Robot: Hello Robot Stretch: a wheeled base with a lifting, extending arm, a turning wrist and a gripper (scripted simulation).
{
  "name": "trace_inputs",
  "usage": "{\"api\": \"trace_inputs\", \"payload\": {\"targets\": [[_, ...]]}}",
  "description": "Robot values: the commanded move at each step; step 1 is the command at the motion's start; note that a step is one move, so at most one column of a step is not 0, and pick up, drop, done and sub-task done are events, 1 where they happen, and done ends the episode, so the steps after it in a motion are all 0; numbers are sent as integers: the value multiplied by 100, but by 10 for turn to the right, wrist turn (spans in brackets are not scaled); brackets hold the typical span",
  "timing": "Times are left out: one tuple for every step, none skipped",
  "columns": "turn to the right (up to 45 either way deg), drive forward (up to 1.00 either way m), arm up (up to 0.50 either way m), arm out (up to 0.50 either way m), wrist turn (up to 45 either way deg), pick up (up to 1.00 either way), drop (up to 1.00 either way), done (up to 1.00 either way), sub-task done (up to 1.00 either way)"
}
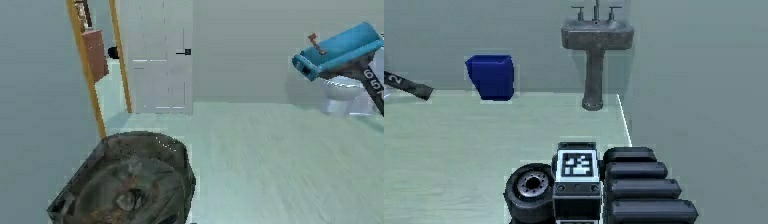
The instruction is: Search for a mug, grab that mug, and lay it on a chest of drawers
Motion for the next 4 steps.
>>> {"api": "trace_inputs", "payload": {"targets": [[450, 0, 0, 0, 0, 0, 0, 0, 0], [90, 0, 0, 0, 0, 0, 0, 0, 0], [0, 15, 0, 0, 0, 0, 0, 0, 0], [-270, 0, 0, 0, 0, 0, 0, 0, 0]]}}
